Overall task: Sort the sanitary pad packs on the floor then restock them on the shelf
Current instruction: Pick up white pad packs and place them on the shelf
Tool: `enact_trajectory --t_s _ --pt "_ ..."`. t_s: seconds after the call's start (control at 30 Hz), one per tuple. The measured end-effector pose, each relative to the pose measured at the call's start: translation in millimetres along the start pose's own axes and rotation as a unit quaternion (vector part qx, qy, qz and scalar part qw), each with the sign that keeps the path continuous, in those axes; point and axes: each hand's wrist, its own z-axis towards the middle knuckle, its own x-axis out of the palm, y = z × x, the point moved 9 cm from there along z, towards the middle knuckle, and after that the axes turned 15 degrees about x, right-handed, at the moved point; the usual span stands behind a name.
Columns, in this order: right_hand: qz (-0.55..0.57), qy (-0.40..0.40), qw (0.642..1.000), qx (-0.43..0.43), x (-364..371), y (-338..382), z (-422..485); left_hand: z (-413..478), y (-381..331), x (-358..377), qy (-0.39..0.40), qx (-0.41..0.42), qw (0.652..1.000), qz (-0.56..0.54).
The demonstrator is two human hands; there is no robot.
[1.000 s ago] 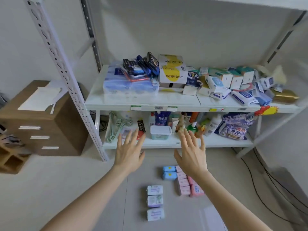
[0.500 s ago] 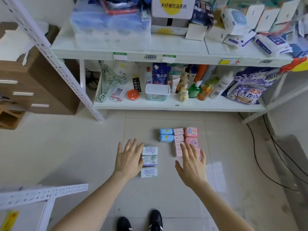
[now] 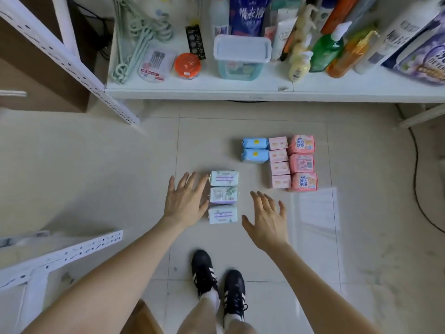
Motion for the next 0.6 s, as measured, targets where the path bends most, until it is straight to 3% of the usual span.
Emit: enact_trajectory --t_s 0.6 --pt "0.055 0.085 0.994 -0.029 250 13 181 167 68 242 0.005 0.010 0.999 -0.043"
